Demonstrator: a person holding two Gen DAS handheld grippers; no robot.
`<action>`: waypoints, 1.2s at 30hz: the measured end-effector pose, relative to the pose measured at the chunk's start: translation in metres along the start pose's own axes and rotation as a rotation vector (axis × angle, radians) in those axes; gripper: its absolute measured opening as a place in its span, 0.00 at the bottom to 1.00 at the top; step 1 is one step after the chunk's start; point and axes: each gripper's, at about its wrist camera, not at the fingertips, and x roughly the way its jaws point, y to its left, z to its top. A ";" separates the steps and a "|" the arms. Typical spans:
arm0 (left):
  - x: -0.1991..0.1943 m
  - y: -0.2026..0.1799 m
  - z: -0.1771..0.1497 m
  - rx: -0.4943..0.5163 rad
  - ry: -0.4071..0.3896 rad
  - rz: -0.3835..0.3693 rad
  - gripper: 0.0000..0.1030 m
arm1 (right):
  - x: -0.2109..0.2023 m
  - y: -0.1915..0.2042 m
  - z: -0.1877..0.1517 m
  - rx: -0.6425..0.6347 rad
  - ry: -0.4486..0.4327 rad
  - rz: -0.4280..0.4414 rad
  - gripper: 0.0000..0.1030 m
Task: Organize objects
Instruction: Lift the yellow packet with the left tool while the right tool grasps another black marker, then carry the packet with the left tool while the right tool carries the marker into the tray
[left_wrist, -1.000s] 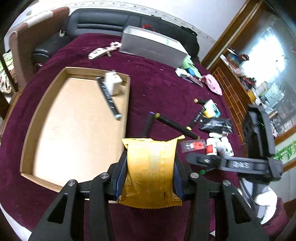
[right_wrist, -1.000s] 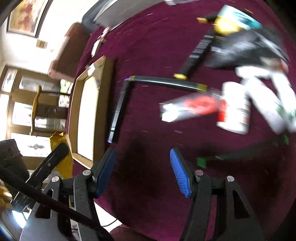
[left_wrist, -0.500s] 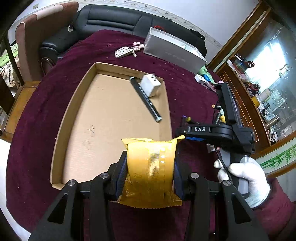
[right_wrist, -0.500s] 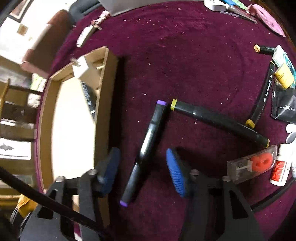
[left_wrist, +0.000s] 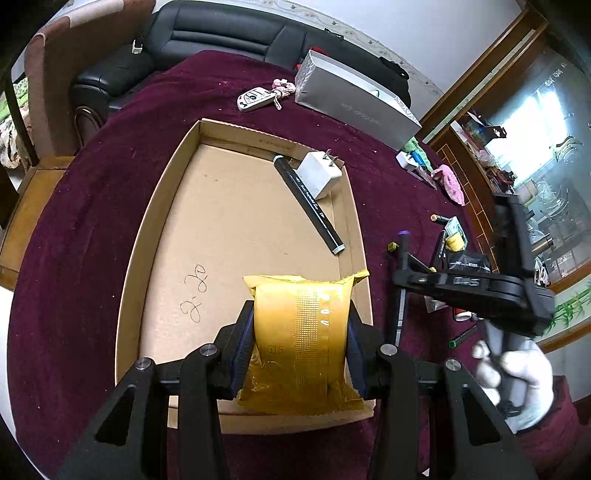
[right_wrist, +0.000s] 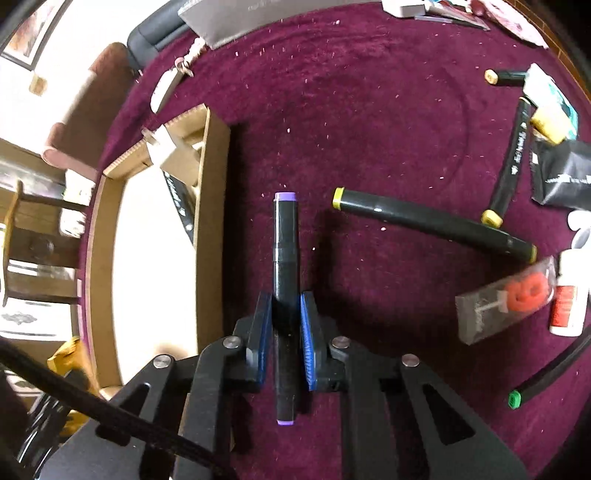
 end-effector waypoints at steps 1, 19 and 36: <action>0.001 0.000 0.001 0.000 0.001 -0.001 0.37 | -0.006 -0.001 -0.001 0.003 -0.009 0.011 0.12; 0.046 0.031 0.089 -0.011 -0.014 0.052 0.37 | 0.022 0.111 0.033 -0.164 0.082 0.166 0.13; 0.105 0.072 0.127 -0.110 -0.010 0.117 0.37 | 0.079 0.145 0.068 -0.255 0.100 0.011 0.13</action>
